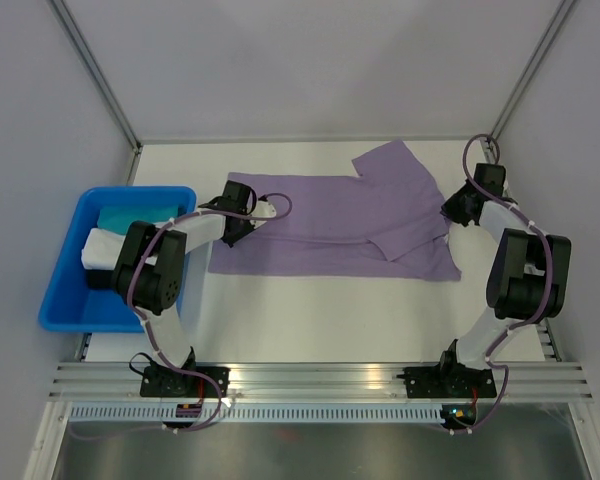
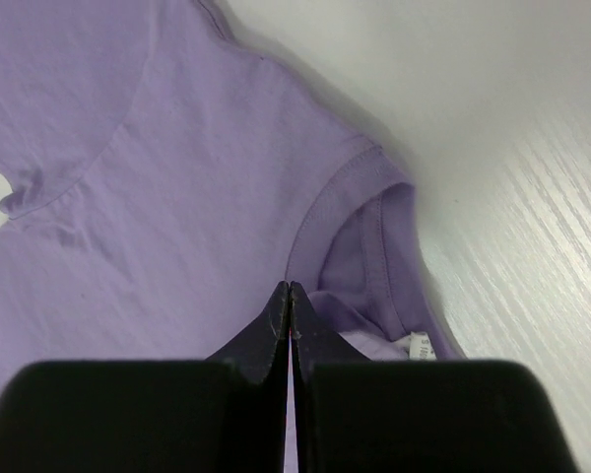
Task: Roll the t-shirts
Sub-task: Fold the tshirt
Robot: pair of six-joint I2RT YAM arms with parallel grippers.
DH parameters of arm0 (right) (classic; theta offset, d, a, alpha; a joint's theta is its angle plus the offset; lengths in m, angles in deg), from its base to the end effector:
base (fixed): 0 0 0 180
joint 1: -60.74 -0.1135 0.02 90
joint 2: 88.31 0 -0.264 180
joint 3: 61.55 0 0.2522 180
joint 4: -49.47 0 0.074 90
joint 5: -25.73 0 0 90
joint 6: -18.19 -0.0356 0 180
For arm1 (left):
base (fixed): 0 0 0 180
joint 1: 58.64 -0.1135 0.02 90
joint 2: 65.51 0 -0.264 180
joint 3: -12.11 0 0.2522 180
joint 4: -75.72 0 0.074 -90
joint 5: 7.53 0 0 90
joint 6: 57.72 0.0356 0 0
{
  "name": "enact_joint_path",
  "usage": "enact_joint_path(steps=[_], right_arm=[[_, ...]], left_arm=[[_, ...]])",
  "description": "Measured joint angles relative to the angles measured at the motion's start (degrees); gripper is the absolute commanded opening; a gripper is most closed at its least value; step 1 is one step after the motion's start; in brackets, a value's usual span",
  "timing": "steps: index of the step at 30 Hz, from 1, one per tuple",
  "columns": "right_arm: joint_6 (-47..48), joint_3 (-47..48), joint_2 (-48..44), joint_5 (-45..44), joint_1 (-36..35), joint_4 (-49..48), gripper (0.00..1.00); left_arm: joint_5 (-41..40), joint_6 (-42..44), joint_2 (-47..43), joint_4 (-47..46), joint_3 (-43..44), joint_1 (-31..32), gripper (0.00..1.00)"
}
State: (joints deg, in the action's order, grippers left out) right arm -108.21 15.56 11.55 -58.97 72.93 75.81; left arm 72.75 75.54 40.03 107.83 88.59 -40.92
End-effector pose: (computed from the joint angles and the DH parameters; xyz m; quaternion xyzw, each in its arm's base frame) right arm 0.3618 -0.0748 0.1934 0.3704 0.8597 0.1156 0.3323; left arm 0.3484 -0.1050 0.1498 0.4715 0.8423 0.1349 0.2238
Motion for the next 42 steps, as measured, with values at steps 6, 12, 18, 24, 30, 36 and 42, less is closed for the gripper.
enact_joint_path(steps=[6,12,18,24,30,36,42], right_arm=[[-0.5,4.3,3.1,-0.2,-0.5,-0.1,0.00],[-0.5,5.8,7.0,-0.9,-0.8,-0.1,0.00],[-0.4,6.2,8.9,-1.0,-1.0,-0.1,0.11],[1.7,8.8,10.0,-1.1,-1.7,0.2,0.44],[4.7,10.1,5.9,-6.6,-2.5,4.6,0.55],[5.9,-1.6,-12.1,-9.9,-0.9,9.0,0.62],[5.8,-14.5,-19.2,-9.9,2.4,12.1,0.59]], left_arm=[[-0.7,0.0,0.5,0.0,0.5,0.0,0.07],[-0.8,-0.2,0.9,0.0,0.9,-0.2,0.13],[-1.4,-0.7,1.4,0.0,2.0,-0.6,0.35],[-2.1,-2.8,1.7,0.1,3.1,-1.4,0.39],[-0.4,-5.0,-0.3,1.5,2.6,-1.7,0.43],[6.7,-4.3,-13.9,7.5,-1.4,0.2,0.50],[8.4,0.2,-19.1,11.7,-9.5,4.5,0.50]])
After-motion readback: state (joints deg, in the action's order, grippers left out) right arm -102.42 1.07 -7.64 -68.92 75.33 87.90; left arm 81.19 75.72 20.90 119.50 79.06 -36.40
